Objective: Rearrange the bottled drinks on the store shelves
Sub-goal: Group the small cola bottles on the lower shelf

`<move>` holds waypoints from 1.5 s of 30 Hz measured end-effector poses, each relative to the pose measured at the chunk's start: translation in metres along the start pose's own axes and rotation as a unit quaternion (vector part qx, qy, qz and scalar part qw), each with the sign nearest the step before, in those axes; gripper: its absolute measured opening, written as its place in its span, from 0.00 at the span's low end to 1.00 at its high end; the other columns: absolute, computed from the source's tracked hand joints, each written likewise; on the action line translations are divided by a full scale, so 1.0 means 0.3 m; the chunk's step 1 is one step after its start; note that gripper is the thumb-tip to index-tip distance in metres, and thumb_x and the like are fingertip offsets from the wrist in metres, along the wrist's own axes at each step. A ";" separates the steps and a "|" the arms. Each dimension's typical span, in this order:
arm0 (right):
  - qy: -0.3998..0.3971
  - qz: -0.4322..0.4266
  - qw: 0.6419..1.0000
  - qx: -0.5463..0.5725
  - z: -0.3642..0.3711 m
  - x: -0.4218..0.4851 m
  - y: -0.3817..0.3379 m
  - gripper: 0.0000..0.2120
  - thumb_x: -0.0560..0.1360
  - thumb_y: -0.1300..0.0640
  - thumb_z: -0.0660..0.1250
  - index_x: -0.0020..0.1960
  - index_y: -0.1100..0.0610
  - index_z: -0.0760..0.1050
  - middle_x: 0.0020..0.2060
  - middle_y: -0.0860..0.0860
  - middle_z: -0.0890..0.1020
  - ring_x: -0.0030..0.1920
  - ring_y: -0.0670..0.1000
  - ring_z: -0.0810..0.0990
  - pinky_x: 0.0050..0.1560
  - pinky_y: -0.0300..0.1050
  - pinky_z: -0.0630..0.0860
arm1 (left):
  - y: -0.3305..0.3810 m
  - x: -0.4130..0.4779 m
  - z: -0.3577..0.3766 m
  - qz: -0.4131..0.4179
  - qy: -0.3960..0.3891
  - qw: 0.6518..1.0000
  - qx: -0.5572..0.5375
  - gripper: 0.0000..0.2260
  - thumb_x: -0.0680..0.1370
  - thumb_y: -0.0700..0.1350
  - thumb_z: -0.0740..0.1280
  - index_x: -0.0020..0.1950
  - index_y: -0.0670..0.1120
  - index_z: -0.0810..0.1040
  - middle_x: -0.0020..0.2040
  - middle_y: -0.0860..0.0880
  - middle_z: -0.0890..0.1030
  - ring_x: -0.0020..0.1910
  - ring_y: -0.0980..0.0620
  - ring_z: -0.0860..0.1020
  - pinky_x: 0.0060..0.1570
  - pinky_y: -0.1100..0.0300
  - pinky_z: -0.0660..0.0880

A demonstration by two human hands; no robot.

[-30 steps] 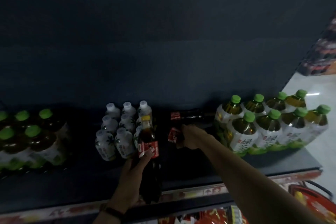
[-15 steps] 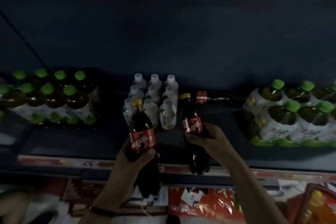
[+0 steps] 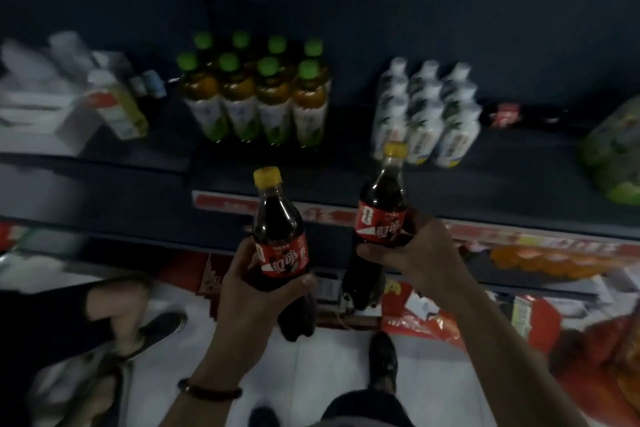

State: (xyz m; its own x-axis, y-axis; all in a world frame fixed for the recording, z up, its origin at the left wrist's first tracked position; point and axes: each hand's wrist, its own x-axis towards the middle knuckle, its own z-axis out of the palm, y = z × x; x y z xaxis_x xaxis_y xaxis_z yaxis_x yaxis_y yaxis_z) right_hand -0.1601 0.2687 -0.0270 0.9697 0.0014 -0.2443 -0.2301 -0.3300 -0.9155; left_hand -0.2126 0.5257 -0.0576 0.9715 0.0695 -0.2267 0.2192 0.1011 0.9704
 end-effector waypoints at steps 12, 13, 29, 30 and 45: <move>-0.020 0.006 0.996 -0.088 0.694 0.105 0.294 0.38 0.60 0.52 0.89 0.64 0.41 0.73 0.51 0.32 0.82 0.50 0.28 0.80 0.51 0.27 0.75 | -0.449 0.043 -0.513 -0.055 0.102 0.988 0.104 0.28 0.67 0.39 0.84 0.62 0.58 0.80 0.54 0.59 0.86 0.55 0.58 0.85 0.49 0.61 0.83; -0.024 0.008 0.995 -0.100 0.734 0.142 0.343 0.38 0.62 0.53 0.88 0.64 0.41 0.71 0.50 0.32 0.81 0.48 0.28 0.79 0.49 0.24 0.74 | -0.500 0.072 -0.529 -0.062 0.103 0.987 0.111 0.30 0.67 0.39 0.84 0.63 0.57 0.79 0.54 0.61 0.86 0.55 0.59 0.85 0.47 0.63 0.83; 0.039 -0.081 0.979 -0.183 1.138 0.951 0.997 0.16 0.74 0.57 0.81 0.54 0.66 0.82 0.49 0.59 0.87 0.45 0.52 0.85 0.47 0.51 0.83 | -1.196 0.687 -0.577 0.027 0.091 0.975 0.202 0.23 0.70 0.42 0.84 0.56 0.59 0.78 0.49 0.56 0.86 0.51 0.54 0.86 0.50 0.54 0.83; 0.044 -0.097 0.976 -0.191 1.143 0.958 0.995 0.16 0.74 0.54 0.81 0.53 0.64 0.83 0.48 0.58 0.87 0.47 0.55 0.85 0.46 0.51 0.82 | -1.207 0.700 -0.576 0.038 0.090 0.972 0.214 0.22 0.70 0.44 0.83 0.56 0.60 0.78 0.49 0.57 0.86 0.51 0.55 0.85 0.51 0.54 0.83; 0.084 -0.148 0.973 -0.155 1.099 0.876 0.985 0.32 0.76 0.59 0.73 0.77 0.56 0.66 0.68 0.54 0.77 0.67 0.51 0.77 0.68 0.53 0.77 | -1.118 0.806 -0.480 0.047 0.076 0.977 0.193 0.25 0.74 0.40 0.80 0.64 0.54 0.72 0.57 0.62 0.81 0.51 0.72 0.81 0.47 0.75 0.78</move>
State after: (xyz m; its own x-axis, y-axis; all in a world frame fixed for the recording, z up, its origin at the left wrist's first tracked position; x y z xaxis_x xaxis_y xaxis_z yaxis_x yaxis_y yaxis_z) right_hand -0.0004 0.4828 -0.4672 0.9954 -0.0060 0.0951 0.0719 -0.6075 -0.7911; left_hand -0.0641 0.6515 -0.4499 0.9709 0.2095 -0.1157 0.1751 -0.2926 0.9400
